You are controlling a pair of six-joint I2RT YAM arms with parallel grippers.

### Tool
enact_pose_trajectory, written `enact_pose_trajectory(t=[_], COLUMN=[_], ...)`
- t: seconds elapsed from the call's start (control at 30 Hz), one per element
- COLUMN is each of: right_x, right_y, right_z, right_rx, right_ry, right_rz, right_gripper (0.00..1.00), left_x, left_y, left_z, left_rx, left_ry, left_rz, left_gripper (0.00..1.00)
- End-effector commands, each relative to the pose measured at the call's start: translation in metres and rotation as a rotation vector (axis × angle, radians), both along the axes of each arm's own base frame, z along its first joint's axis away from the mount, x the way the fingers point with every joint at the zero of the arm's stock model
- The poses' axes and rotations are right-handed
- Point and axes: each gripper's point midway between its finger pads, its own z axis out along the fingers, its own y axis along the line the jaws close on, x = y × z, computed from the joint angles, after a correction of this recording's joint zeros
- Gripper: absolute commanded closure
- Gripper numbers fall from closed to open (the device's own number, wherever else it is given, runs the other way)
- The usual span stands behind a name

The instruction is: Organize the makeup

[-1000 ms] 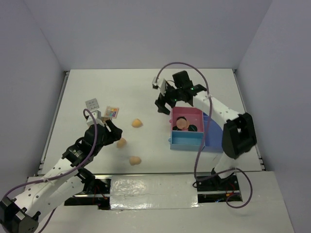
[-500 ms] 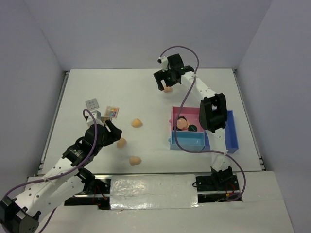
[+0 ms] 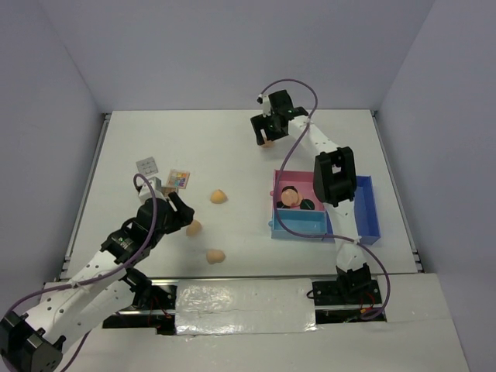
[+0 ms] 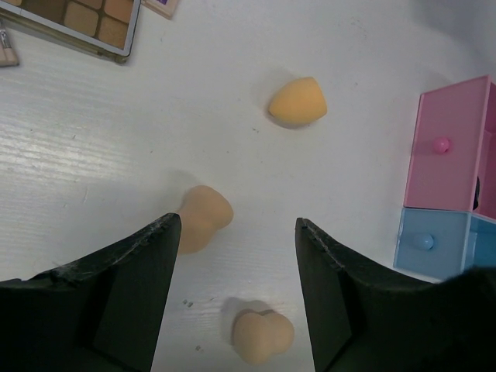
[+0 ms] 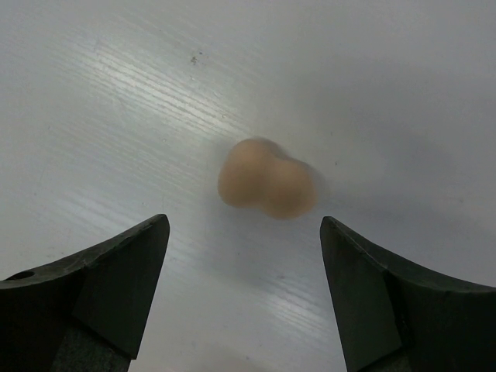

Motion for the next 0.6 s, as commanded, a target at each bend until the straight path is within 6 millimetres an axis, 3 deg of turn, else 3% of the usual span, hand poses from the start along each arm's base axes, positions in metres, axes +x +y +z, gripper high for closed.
enact_pose_trajectory(t=[0.0,0.27,0.47,0.57], right_x=[0.012,0.004,0.012,0.012], right_y=[0.012,0.013,0.015,0.014], right_z=[0.015,-0.009,-0.014,-0.028], right_rx=[0.034,0.06,0.066,0.059], right_ry=[-0.046,0.048,0.034,0.055], right_rz=[0.008,-0.024,-0.053,-0.063], right_gripper=[0.15,0.19,0.2,0.22], left_x=[0.007,0.009,0.009,0.009], left_y=[-0.001,-0.003,0.0,0.001], left_z=[0.015,0.018,0.02,0.021], left_rx=[-0.022,-0.012,-0.004,0.004], left_ry=[-0.028,-0.015,-0.01,-0.003], left_rz=[0.02,0.017,0.028,0.034], left_gripper=[0.27,0.27,0.28,0.28])
